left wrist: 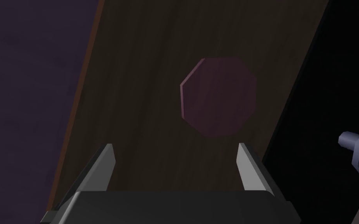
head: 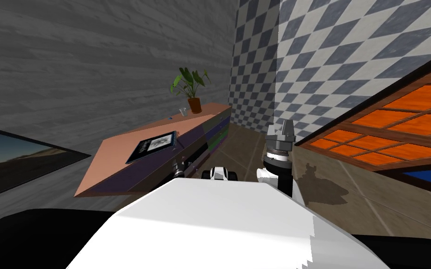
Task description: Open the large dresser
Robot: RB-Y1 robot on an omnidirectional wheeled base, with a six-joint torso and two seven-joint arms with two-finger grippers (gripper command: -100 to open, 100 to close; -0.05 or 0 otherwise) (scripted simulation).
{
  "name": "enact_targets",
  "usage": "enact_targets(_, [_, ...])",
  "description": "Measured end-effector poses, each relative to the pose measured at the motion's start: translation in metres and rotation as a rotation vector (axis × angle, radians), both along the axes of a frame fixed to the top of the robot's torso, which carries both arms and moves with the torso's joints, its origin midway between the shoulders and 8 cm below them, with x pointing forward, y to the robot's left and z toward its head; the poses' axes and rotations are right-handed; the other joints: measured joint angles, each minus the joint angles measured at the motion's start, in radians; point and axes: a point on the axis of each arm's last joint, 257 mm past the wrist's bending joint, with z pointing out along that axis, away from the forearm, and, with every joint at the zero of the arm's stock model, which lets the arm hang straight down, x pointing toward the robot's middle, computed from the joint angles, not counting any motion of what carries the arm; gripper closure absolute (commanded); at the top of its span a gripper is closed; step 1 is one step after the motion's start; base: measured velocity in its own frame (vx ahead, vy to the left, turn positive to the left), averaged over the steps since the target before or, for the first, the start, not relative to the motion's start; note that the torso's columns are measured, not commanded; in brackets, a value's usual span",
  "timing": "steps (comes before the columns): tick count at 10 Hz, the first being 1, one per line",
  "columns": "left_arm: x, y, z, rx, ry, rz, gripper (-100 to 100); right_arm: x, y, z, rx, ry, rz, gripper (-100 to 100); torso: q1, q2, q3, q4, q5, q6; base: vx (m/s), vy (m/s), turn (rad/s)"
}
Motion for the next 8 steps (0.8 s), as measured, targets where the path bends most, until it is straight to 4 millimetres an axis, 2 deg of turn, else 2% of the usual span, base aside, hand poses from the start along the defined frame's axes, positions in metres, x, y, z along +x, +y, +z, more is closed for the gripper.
enact_targets(2, [-0.003,-0.014,-0.015,-0.048,0.008,0.022,-100,0.000,0.000,0.000,0.000,0.000,0.000,0,-0.003,-0.003,-0.002,-0.001,-0.001,0.000,0.043,-0.043,0.021])
enact_targets(4, [-0.008,-0.021,-0.021,-0.070,0.014,0.030,-100,0.000,0.000,0.000,0.000,0.000,0.000,0,-0.001,-0.004,-0.003,-0.001,0.000,0.000,0.007,-0.013,0.002])
enact_targets(5, [-0.007,-0.021,-0.021,-0.070,0.014,0.030,100,0.000,0.000,0.000,0.000,0.000,0.000,0,0.000,-0.004,-0.003,-0.001,0.000,0.000,0.000,0.000,0.000])
enact_targets(8, [-0.007,-0.020,-0.019,-0.068,0.013,0.028,100,0.000,0.000,0.000,0.000,0.000,0.000,0,-0.008,-0.001,-0.001,0.000,-0.002,0.000,-0.097,-0.120,0.011])
